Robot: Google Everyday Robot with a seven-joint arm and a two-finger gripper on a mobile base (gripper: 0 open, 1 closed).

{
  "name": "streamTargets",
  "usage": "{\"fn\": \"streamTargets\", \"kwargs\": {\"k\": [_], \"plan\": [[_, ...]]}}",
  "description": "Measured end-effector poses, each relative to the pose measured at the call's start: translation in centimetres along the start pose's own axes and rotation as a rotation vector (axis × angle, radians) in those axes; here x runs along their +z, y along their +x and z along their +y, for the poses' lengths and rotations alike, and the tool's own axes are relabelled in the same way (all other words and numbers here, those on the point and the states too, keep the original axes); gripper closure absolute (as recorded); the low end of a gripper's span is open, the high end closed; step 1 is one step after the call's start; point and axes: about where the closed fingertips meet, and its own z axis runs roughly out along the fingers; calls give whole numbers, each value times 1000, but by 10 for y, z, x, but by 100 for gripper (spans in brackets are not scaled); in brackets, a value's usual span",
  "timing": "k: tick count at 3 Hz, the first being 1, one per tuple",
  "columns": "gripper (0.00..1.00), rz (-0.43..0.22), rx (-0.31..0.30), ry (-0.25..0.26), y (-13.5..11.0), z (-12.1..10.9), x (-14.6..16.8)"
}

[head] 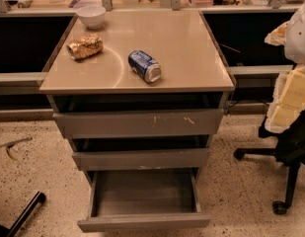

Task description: Close bottom drawer

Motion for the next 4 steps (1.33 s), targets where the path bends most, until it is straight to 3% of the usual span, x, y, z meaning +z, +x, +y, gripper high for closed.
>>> {"fn": "streamTargets", "kwargs": {"k": [1,2,3,4], "plan": [[0,0,0,0,0,0,0],[0,-49,25,-51,3,10,40],[0,-176,64,-183,5,42,130],[0,-321,123,-309,4,94,226]]}}
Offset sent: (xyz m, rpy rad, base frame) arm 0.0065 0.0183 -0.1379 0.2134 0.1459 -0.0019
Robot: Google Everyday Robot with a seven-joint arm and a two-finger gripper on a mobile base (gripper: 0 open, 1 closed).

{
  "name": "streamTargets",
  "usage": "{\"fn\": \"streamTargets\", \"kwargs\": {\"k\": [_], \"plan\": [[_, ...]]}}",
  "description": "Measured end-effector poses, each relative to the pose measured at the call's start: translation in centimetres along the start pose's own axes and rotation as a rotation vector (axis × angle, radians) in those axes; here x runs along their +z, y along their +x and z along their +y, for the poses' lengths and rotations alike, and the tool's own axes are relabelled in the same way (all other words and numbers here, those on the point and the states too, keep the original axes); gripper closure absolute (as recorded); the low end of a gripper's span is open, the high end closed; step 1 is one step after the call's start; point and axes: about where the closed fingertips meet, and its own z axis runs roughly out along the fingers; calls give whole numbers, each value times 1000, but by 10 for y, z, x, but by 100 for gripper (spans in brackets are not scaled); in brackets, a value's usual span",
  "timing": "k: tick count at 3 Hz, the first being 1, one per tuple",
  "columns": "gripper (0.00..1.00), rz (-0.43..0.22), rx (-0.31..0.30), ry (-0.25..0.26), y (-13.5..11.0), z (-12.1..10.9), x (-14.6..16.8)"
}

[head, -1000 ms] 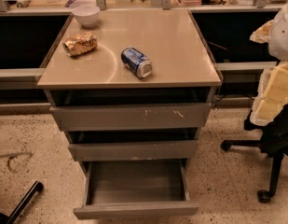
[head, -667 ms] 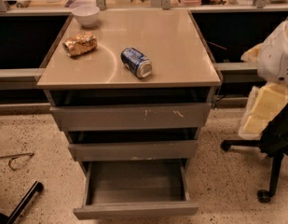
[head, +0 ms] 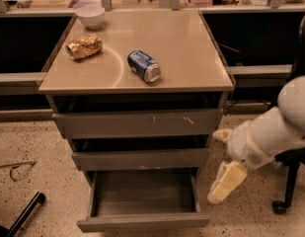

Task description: Close bottom drawer

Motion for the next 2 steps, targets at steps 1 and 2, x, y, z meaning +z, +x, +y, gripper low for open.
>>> {"fn": "streamTargets", "kwargs": {"k": [1,2], "plan": [[0,-7,32,-16,19,7,36],[0,-7,32,-16,19,7,36]]}}
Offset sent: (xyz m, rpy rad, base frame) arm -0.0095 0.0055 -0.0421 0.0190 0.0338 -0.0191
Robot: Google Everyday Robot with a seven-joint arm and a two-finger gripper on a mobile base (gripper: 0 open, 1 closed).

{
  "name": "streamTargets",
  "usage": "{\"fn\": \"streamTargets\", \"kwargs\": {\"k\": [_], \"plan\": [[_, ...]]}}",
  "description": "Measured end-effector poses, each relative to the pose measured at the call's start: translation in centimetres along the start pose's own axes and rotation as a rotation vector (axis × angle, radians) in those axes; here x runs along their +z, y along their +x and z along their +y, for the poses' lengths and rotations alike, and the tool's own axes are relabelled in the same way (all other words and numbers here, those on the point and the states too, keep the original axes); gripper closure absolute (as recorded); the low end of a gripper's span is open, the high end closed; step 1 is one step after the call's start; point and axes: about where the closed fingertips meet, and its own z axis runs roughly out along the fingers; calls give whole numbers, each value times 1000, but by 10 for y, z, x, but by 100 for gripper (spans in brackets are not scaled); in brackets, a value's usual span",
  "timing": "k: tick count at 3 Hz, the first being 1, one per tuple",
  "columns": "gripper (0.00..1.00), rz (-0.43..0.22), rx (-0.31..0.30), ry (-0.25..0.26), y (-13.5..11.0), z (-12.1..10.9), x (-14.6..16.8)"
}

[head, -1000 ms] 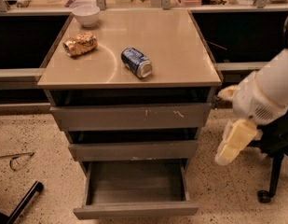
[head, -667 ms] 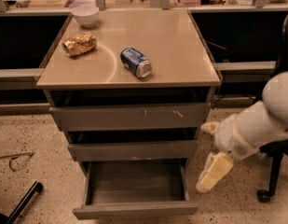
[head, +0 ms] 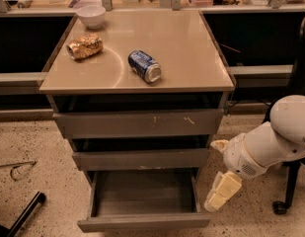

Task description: Close bottom drawer

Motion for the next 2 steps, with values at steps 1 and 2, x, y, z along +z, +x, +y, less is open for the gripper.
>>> {"fn": "streamTargets", "kwargs": {"k": [1,2], "plan": [[0,-32,9,-31,18,-4,43],[0,-44,18,-86,47,-4,122]]}}
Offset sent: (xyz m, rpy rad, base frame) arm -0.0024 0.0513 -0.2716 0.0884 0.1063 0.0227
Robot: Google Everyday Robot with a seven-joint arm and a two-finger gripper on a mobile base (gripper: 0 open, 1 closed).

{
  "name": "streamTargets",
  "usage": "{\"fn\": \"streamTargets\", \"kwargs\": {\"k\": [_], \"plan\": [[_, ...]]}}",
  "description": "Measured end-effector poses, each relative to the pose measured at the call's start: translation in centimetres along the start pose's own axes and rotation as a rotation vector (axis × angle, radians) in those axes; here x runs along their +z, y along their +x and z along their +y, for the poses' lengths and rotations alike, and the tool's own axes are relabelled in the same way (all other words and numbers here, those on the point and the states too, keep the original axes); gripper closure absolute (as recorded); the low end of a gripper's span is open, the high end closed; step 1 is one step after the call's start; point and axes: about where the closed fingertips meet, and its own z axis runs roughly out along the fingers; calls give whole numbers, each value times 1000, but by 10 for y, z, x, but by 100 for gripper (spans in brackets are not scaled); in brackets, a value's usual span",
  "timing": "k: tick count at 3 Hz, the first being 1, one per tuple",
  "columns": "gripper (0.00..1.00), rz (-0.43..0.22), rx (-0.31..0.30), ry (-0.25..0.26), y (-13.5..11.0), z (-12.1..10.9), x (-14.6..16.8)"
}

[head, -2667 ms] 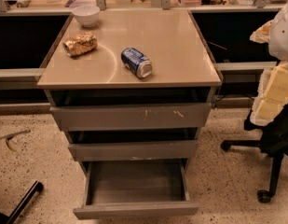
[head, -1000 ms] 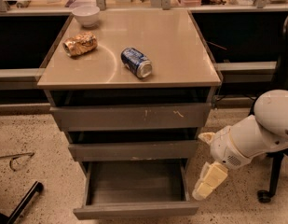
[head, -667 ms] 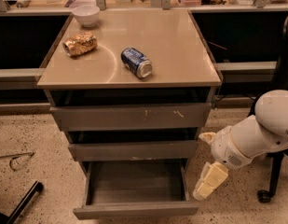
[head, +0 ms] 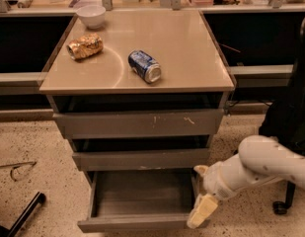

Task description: Close bottom drawer

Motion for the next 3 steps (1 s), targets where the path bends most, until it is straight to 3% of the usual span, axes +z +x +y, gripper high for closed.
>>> {"fn": "streamTargets", "kwargs": {"k": [1,2,3], "plan": [[0,-11,7,-42,35,-3,85],[0,-11,7,-42,35,-3,86],[0,-20,21,-82,49,-1,119]]}}
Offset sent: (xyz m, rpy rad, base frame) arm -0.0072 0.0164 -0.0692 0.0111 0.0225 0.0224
